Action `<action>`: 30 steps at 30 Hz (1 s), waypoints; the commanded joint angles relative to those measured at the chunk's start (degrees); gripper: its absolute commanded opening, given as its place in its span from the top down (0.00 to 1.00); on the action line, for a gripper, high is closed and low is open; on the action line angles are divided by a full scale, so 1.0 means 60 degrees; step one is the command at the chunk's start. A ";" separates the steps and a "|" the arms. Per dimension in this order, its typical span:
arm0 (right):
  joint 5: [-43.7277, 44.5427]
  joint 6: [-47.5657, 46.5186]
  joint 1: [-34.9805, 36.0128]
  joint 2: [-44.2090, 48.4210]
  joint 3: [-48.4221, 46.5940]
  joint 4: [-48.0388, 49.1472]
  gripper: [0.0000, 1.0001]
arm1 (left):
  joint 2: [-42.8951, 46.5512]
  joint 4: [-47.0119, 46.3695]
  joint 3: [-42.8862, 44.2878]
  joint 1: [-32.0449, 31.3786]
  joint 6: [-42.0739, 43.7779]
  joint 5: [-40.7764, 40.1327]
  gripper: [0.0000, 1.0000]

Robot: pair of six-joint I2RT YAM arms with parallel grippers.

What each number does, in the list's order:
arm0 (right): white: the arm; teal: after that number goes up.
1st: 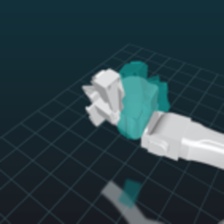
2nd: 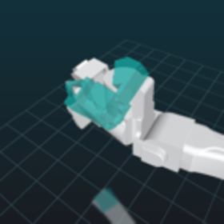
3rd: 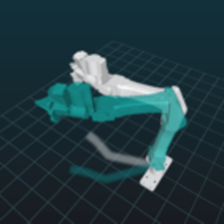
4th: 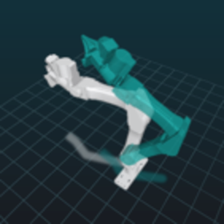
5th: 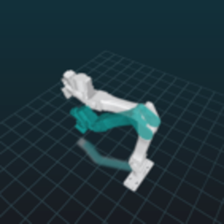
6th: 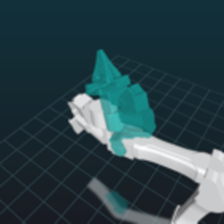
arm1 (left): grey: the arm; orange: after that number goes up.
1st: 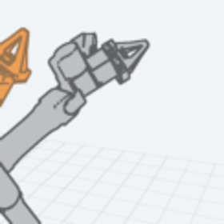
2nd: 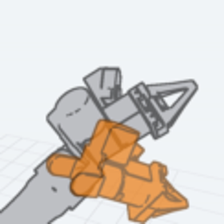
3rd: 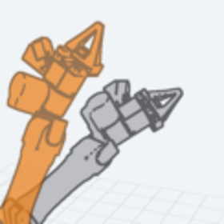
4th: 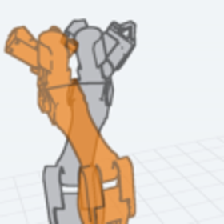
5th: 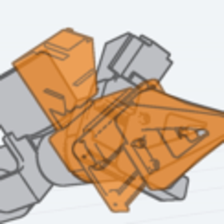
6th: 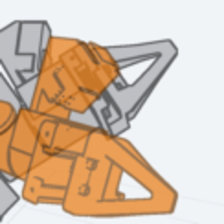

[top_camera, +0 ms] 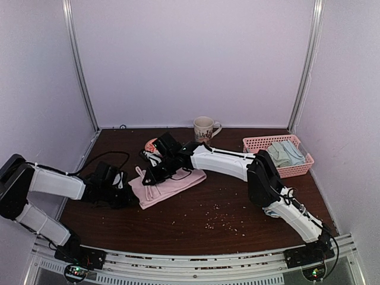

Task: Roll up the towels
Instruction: Fold the towel at the center of the board.

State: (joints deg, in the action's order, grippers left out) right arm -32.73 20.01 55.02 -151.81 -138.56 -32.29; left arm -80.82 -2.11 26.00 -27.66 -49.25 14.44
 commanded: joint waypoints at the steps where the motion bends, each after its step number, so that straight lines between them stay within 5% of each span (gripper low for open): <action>1: -0.0155 -0.0078 0.0128 0.0354 -0.0109 -0.0187 1.00 | -0.0121 0.0087 -0.0340 0.0108 -0.0121 -0.0194 0.94; 19: -0.0185 0.0025 0.0335 0.0091 0.0007 0.0144 0.99 | 0.0216 0.0023 -0.0538 0.0120 -0.0053 -0.0109 0.95; 23: -0.0587 -0.0260 0.0236 0.0125 -0.0121 0.0265 0.70 | 0.0499 0.0249 -0.0539 0.0126 -0.0045 -0.0236 0.95; 30: -0.1259 -0.1059 -0.0479 0.1650 0.0331 0.0246 0.51 | 0.2848 0.2325 0.0084 0.0117 -0.0102 -0.1744 0.92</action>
State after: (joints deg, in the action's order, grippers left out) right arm -37.63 17.28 55.55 -149.88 -138.10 -31.73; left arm -72.05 3.68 23.51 -27.35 -49.76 11.25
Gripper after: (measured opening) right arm 0.480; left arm 0.073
